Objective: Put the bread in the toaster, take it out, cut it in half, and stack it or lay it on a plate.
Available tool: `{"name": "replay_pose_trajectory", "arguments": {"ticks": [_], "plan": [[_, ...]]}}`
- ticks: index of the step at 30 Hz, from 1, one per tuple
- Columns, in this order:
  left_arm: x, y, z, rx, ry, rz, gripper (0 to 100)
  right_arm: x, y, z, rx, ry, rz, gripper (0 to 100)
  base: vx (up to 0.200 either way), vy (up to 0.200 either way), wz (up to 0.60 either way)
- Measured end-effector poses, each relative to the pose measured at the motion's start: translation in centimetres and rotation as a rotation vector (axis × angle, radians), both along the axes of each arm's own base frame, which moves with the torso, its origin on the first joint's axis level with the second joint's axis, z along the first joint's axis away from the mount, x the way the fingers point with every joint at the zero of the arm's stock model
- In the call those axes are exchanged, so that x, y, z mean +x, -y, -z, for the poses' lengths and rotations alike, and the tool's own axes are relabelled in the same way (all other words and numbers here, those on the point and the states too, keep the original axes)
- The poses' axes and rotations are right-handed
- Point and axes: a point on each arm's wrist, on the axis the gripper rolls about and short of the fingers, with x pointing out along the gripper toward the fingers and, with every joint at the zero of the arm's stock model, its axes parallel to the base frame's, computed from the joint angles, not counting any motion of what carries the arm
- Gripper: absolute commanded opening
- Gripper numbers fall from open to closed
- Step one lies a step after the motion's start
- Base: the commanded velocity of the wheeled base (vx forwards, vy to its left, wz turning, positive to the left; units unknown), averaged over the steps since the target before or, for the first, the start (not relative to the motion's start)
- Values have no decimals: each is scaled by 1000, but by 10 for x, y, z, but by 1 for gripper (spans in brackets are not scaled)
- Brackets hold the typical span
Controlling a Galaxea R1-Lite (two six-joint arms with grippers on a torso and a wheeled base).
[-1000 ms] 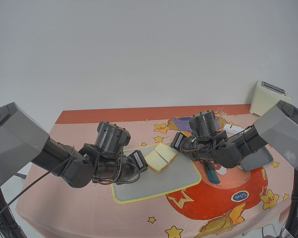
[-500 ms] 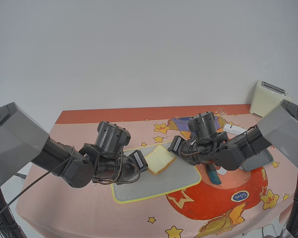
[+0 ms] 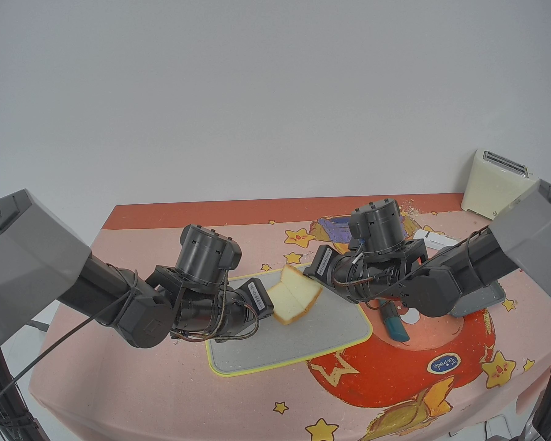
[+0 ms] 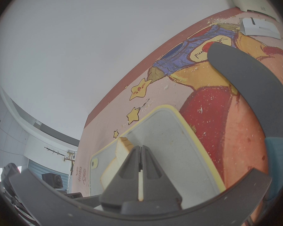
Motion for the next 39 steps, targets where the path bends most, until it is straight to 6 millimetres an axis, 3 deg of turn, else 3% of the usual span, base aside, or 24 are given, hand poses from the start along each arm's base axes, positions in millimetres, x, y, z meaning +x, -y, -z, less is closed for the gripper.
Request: {"name": "replay_pose_trajectory", "arguments": {"ticks": [7,11,24,39], "plan": [[0,0,0,-1,0,-1,0,-34,-24,-12,27,1,-93,0,0,0,0],[0,-1,0,0,-1,-3,0,-46,-27,-24,50,20,-120,0,0,0,0],[-3,-5,-1,3,-6,-8,0,-11,23,-43,35,97,9,0,0,0,0],[-26,-21,-10,3,-11,-6,0,-11,2,-8,-74,73,12,0,0,0,0]]}}
